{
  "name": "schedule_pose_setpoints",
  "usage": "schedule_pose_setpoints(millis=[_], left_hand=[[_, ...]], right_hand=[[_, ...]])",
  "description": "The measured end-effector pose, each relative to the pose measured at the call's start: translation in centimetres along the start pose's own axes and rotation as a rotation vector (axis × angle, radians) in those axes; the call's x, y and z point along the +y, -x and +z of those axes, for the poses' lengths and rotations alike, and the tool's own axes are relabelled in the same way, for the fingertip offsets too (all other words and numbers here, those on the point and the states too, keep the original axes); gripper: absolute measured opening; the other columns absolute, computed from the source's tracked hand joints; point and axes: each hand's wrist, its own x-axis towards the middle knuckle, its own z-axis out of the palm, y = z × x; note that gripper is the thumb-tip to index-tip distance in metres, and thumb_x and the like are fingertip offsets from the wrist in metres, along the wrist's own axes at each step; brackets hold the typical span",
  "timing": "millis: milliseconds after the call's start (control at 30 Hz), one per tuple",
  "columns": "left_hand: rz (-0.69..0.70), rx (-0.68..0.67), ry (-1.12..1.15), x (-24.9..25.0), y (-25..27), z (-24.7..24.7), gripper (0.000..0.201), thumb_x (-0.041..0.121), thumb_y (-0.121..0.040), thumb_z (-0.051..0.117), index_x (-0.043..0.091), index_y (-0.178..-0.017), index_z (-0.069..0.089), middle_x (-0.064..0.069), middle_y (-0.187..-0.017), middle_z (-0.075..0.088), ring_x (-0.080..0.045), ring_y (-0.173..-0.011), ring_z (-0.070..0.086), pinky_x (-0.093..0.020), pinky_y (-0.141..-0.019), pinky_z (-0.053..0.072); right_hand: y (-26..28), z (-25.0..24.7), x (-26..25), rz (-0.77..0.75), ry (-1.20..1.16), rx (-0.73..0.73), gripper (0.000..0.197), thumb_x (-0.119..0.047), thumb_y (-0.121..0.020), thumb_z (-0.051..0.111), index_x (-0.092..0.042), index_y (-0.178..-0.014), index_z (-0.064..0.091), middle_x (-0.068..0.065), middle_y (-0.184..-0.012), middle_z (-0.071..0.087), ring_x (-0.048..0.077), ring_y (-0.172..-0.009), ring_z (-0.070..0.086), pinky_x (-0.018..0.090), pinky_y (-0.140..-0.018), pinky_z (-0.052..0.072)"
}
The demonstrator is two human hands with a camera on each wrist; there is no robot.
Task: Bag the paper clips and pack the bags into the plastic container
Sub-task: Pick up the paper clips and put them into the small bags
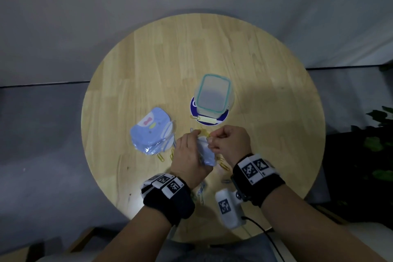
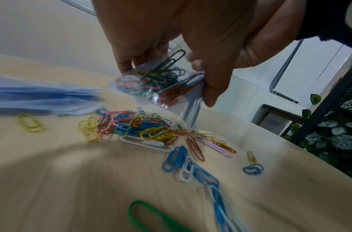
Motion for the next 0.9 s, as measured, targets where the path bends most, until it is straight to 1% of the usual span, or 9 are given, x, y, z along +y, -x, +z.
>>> schedule_pose_setpoints(millis=[100,233,367,500,600,667,733,800,900], left_hand=[[-0.007,0.017,0.018,0.1,0.1,0.1,0.078,0.040,-0.060,0.060,0.014,-0.128,0.031,-0.020,-0.106,0.056,-0.022,-0.100,0.042,-0.030,-0.088,0.036],[0.014,0.042,0.031,0.6,0.0,0.1,0.077,0.038,-0.059,0.059,0.014,-0.127,0.034,-0.016,-0.106,0.056,-0.021,-0.099,0.044,-0.029,-0.085,0.038],[0.068,0.018,0.045,0.4,0.2,-0.3,0.076,0.036,-0.060,0.066,0.012,-0.126,0.037,-0.016,-0.109,0.056,-0.022,-0.099,0.045,-0.026,-0.086,0.036],[0.029,0.024,0.051,-0.5,0.7,-0.4,0.086,0.023,-0.054,0.086,0.010,-0.125,0.039,-0.014,-0.107,0.053,-0.021,-0.100,0.046,-0.028,-0.089,0.039],[-0.102,0.106,0.095,-0.7,1.2,-1.1,0.088,0.025,-0.050,0.092,0.007,-0.122,0.045,0.005,-0.106,0.048,-0.009,-0.099,0.042,-0.018,-0.088,0.036],[-0.194,0.149,0.129,-1.1,1.8,-1.9,0.087,0.024,-0.048,0.093,0.013,-0.120,0.046,0.021,-0.102,0.041,-0.003,-0.098,0.040,-0.020,-0.085,0.037],[-0.171,0.178,0.132,-1.2,2.5,-2.7,0.086,0.027,-0.048,0.093,0.022,-0.118,0.043,0.021,-0.102,0.042,-0.004,-0.099,0.042,-0.012,-0.088,0.036],[-0.104,0.192,0.135,-0.9,2.9,-3.7,0.074,0.014,-0.051,0.089,0.029,-0.107,0.043,0.015,-0.097,0.048,-0.003,-0.090,0.046,0.000,-0.086,0.031],[-0.041,0.182,0.126,-0.4,2.9,-4.9,0.065,-0.014,-0.051,0.078,0.028,-0.085,0.042,-0.007,-0.074,0.059,-0.009,-0.071,0.048,-0.002,-0.074,0.037]], right_hand=[[0.5,-0.1,0.3,-0.089,0.160,-0.040,0.008,-0.002,-0.069,0.071,-0.010,-0.071,0.072,0.015,-0.071,0.072,0.030,-0.066,0.068,0.041,-0.071,0.059],[1.7,-0.2,-0.2,-0.210,0.405,-0.134,0.021,-0.005,-0.080,0.059,-0.010,-0.094,0.074,0.009,-0.091,0.075,0.019,-0.085,0.068,0.031,-0.084,0.054],[2.5,-0.8,-1.9,-0.233,0.439,-0.318,0.027,0.002,-0.079,0.053,-0.009,-0.094,0.073,0.015,-0.092,0.075,0.024,-0.089,0.069,0.037,-0.086,0.055],[1.2,-1.9,-1.1,-0.232,0.284,-0.040,0.020,0.000,-0.072,0.058,-0.019,-0.068,0.062,0.007,-0.068,0.067,0.028,-0.069,0.068,0.045,-0.071,0.058],[-0.9,-2.6,0.6,-0.220,0.465,-0.005,0.022,-0.001,-0.071,0.063,-0.021,-0.080,0.061,0.002,-0.078,0.062,0.026,-0.075,0.061,0.034,-0.072,0.053],[-1.6,-2.3,2.0,-0.131,0.768,-0.168,0.042,-0.009,-0.072,0.070,-0.017,-0.111,0.055,0.008,-0.109,0.056,0.027,-0.098,0.056,0.033,-0.085,0.048],[-1.6,-1.5,3.7,-0.086,0.960,-0.301,0.077,-0.023,-0.067,0.079,-0.017,-0.131,0.038,0.010,-0.129,0.039,0.030,-0.117,0.046,0.038,-0.097,0.044],[-1.3,-0.2,4.8,-0.153,1.020,-0.290,0.096,-0.037,-0.058,0.084,-0.017,-0.135,0.030,0.010,-0.130,0.034,0.032,-0.118,0.040,0.042,-0.098,0.043],[-1.2,2.0,5.3,-0.276,1.071,-0.210,0.102,-0.048,-0.054,0.083,-0.014,-0.133,0.029,0.012,-0.127,0.036,0.031,-0.114,0.039,0.041,-0.094,0.043]])
